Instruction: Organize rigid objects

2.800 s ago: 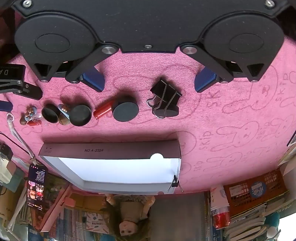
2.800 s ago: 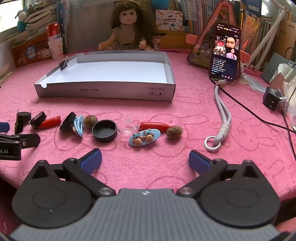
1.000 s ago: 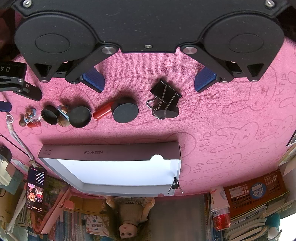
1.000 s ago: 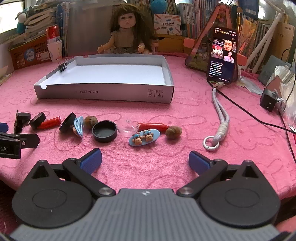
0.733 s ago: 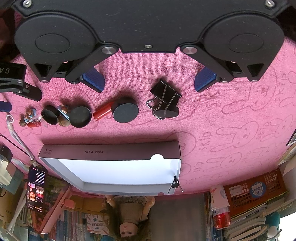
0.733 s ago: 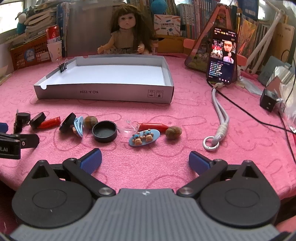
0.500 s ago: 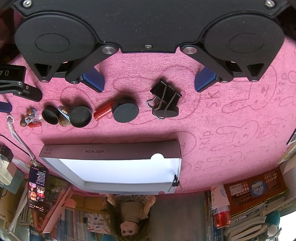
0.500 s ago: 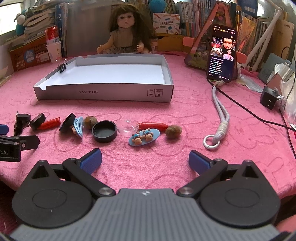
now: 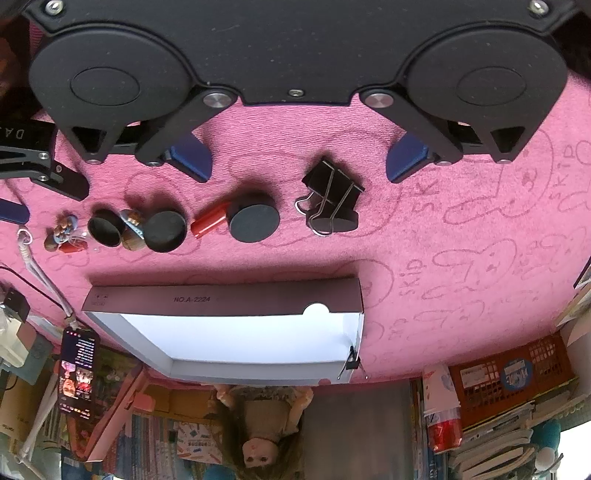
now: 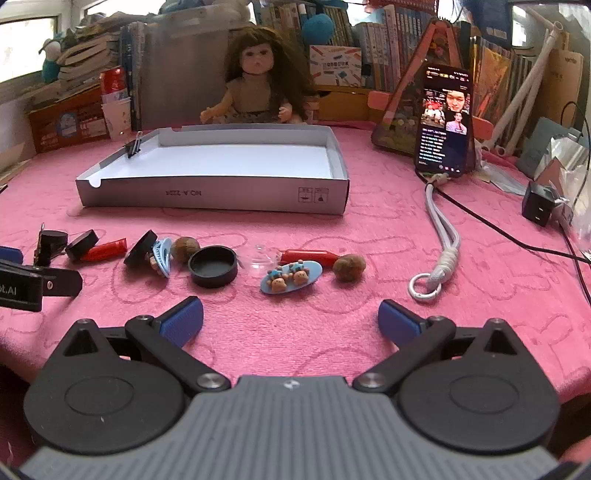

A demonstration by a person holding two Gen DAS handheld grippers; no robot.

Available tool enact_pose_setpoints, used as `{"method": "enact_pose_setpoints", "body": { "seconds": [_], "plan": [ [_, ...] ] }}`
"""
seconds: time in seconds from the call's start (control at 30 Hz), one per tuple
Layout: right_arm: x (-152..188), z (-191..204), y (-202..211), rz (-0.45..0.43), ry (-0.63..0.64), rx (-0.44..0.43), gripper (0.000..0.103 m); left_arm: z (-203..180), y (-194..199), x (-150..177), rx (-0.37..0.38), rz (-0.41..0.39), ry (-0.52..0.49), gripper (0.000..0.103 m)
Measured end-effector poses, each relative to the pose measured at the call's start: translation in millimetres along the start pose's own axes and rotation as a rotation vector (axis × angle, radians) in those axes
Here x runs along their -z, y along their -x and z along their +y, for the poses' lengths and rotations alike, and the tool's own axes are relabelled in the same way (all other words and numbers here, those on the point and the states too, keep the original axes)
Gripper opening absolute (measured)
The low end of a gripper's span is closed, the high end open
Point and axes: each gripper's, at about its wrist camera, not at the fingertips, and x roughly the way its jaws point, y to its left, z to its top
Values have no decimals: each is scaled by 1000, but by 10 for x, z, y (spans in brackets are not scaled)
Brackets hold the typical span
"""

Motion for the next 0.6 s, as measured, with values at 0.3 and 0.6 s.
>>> {"method": "enact_pose_setpoints", "body": {
  "seconds": [0.3,0.6],
  "plan": [
    [-35,33,99,-80,16,-56,98,78,162,-49,13,-95,42,72],
    [-78,-28,84,-81,66,-88,63,324,210,-47,45,-119,64,46]
  ]
}}
